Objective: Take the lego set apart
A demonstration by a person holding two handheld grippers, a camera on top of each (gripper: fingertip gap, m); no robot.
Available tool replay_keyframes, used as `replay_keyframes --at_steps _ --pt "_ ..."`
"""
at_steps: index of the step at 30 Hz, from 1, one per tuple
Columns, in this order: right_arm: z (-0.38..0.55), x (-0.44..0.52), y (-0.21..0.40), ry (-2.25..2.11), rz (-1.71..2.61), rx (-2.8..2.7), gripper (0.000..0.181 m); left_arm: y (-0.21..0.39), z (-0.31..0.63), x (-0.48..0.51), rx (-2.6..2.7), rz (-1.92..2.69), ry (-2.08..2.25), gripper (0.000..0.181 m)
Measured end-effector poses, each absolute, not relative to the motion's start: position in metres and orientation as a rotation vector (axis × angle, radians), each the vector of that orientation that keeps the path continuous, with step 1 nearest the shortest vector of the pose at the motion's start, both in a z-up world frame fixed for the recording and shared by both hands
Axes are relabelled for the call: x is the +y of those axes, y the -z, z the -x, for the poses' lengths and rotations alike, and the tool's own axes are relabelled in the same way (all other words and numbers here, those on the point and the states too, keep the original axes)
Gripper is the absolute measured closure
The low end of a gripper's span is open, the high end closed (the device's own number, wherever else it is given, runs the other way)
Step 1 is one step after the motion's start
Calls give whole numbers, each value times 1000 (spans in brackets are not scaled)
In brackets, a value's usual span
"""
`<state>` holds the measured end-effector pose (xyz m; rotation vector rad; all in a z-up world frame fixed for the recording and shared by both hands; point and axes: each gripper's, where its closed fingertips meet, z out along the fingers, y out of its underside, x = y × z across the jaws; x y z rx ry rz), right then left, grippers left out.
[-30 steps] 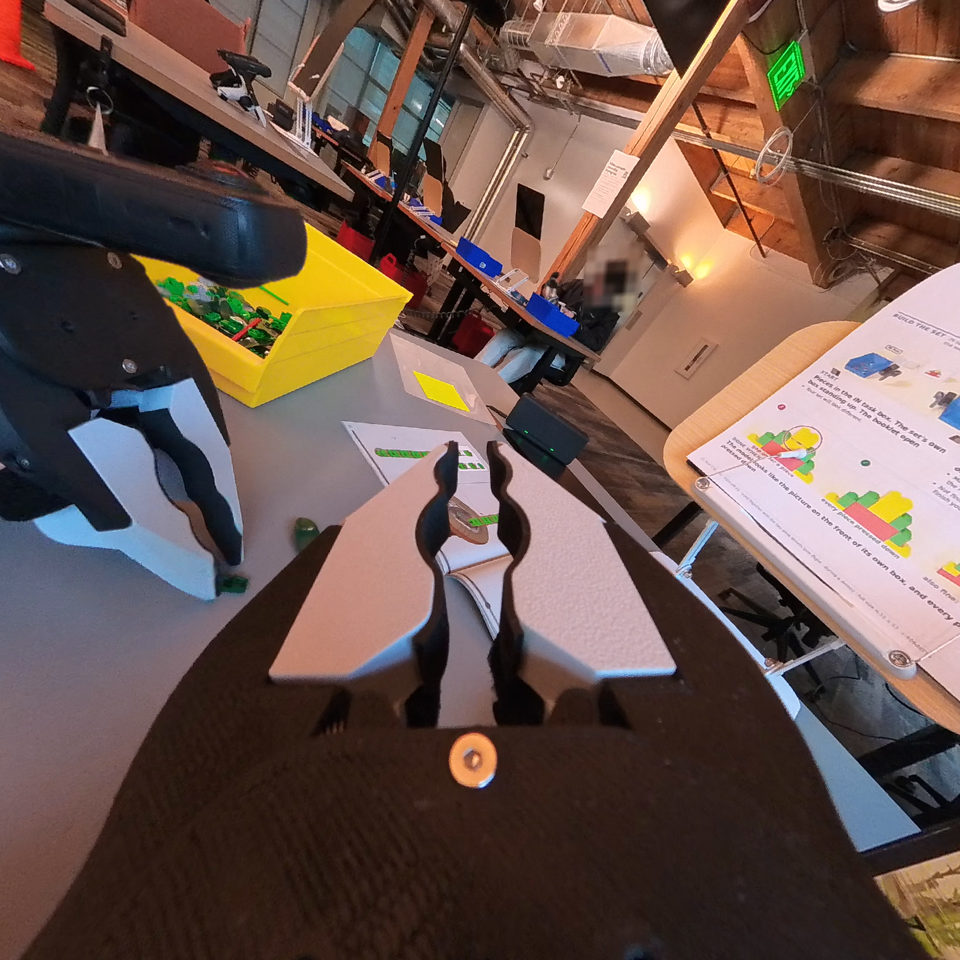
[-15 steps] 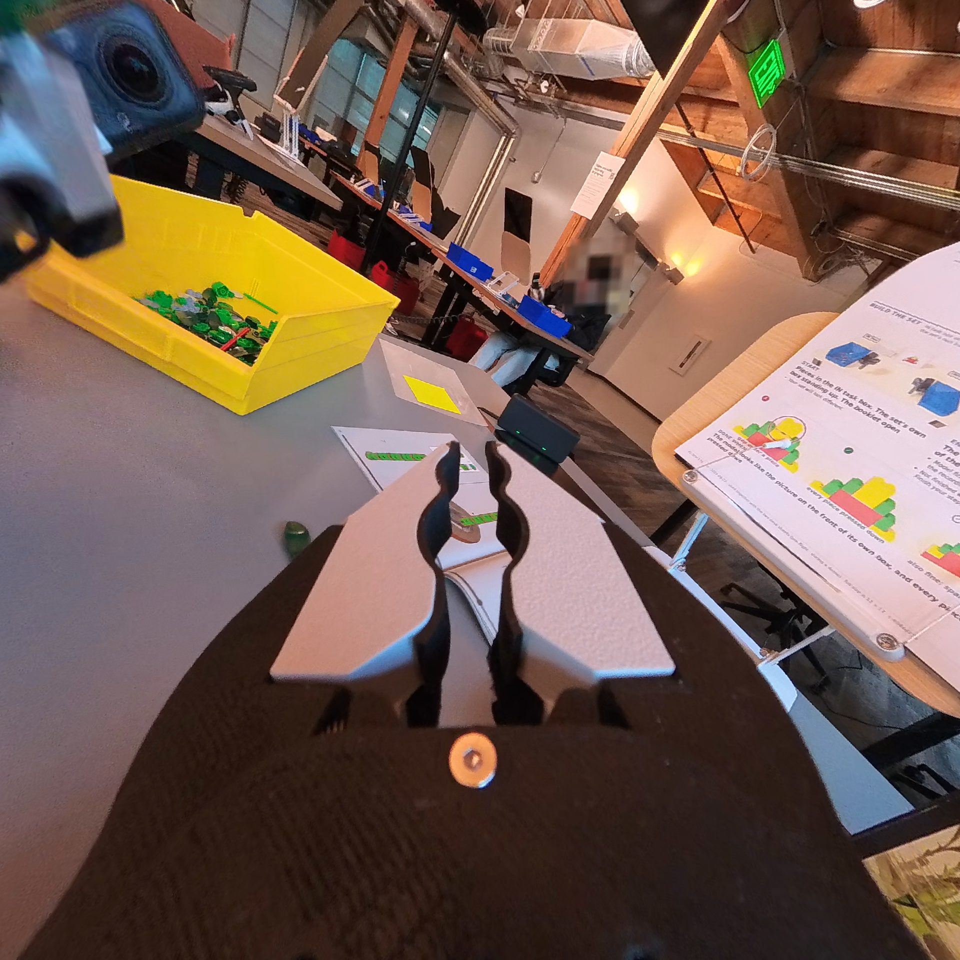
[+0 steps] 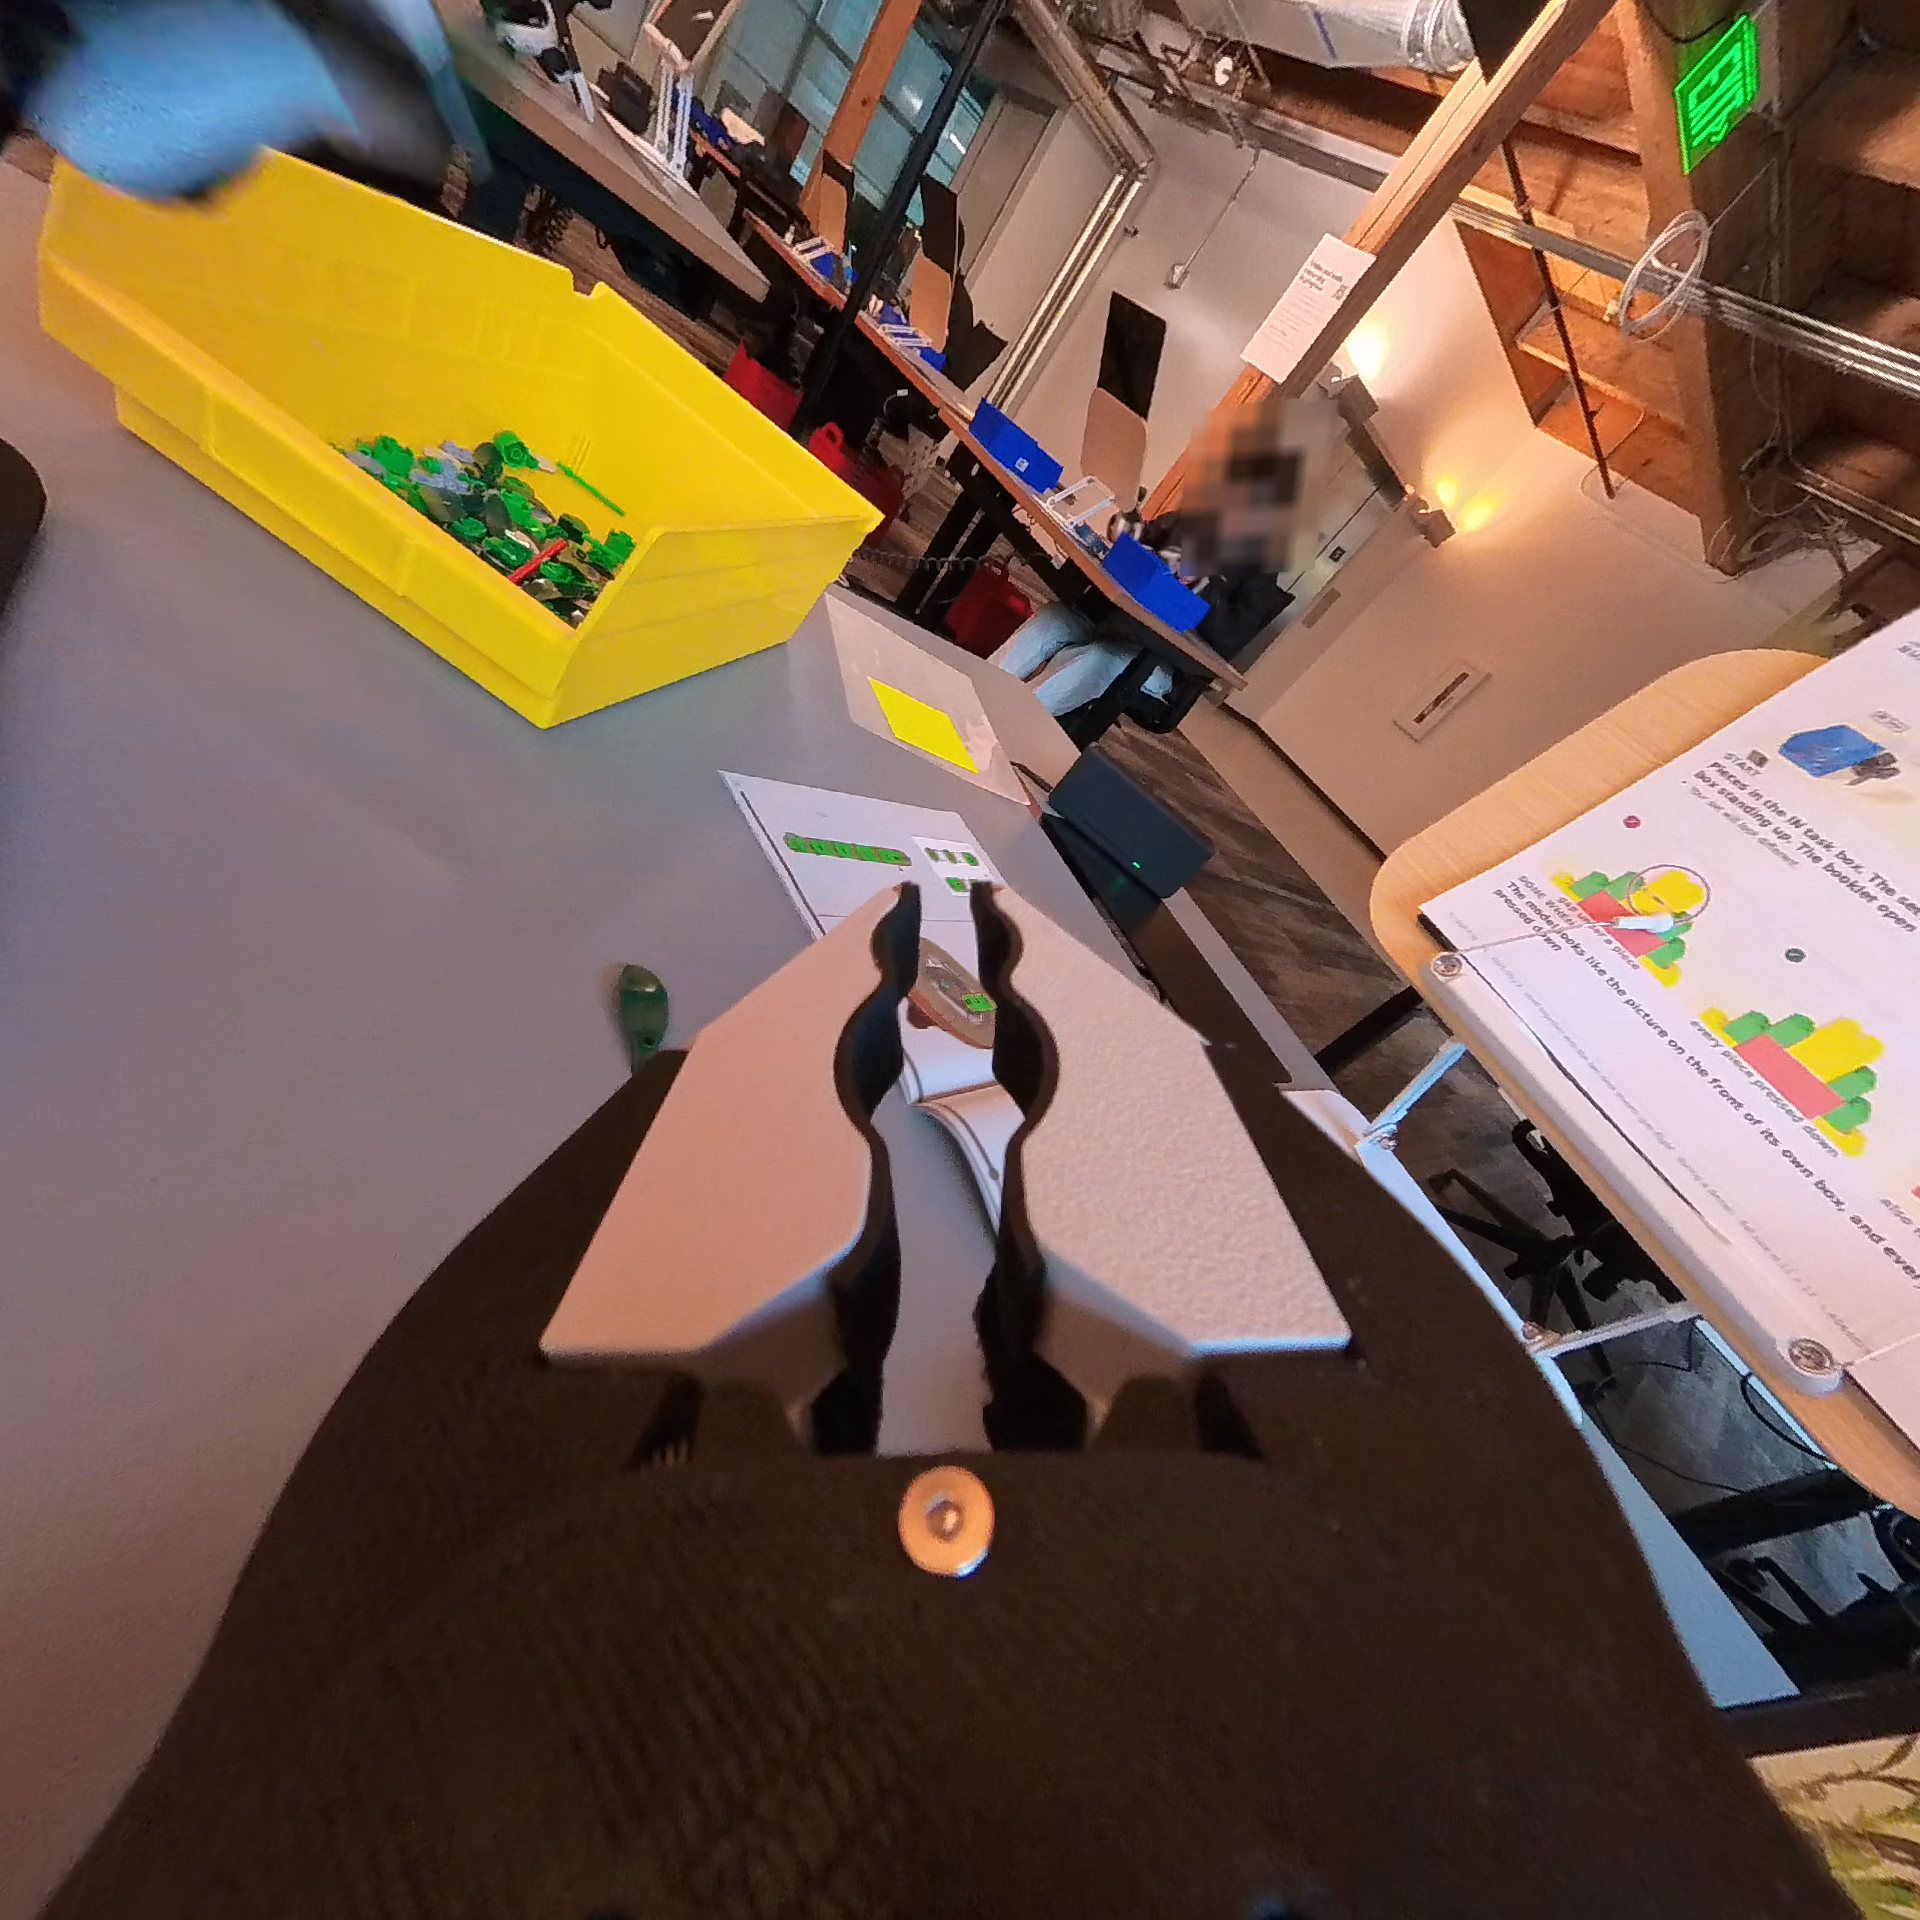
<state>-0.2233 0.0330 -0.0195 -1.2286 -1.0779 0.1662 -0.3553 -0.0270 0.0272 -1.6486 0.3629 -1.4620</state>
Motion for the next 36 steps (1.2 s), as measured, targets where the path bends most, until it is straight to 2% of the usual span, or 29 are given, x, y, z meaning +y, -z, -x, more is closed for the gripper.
replay_keyframes --at_steps 1,3,4,5,6,8,12,13,16,24,26,31,32,33,36 --pt "224 33 20 -167 1230 -1083 172 6 397 10 273 1822 1037 175" --pt "226 32 22 -165 1229 -1098 172 41 481 48 100 1964 463 175" --pt "227 32 23 -159 1227 -1107 172 49 499 54 71 1999 394 174" --pt "228 32 24 -153 1227 -1116 172 53 504 57 66 2035 412 165" --pt "228 32 26 -146 1228 -1123 172 56 507 59 51 2070 429 147" --pt "228 32 27 -135 1231 -1130 172 53 506 61 64 2075 438 133" --pt "226 34 24 -135 1233 -1109 172 32 440 52 263 1928 556 141" --pt "225 35 24 -137 1234 -1104 172 35 409 45 381 1914 628 148" --pt "225 34 24 -138 1235 -1102 172 72 337 26 766 1977 744 147" --pt "224 34 25 -134 1239 -1107 172 153 288 48 1373 2046 243 132" --pt "224 34 24 -136 1239 -1104 172 154 278 51 1424 2021 259 134" --pt "223 35 24 -137 1243 -1103 172 159 275 44 1427 2156 420 159" --pt "224 35 24 -137 1243 -1104 172 159 279 45 1438 2144 379 172" --pt "224 35 24 -138 1242 -1104 172 159 281 45 1463 2117 325 177" --pt "224 34 22 -133 1234 -1103 172 148 287 47 1523 1921 24 178"
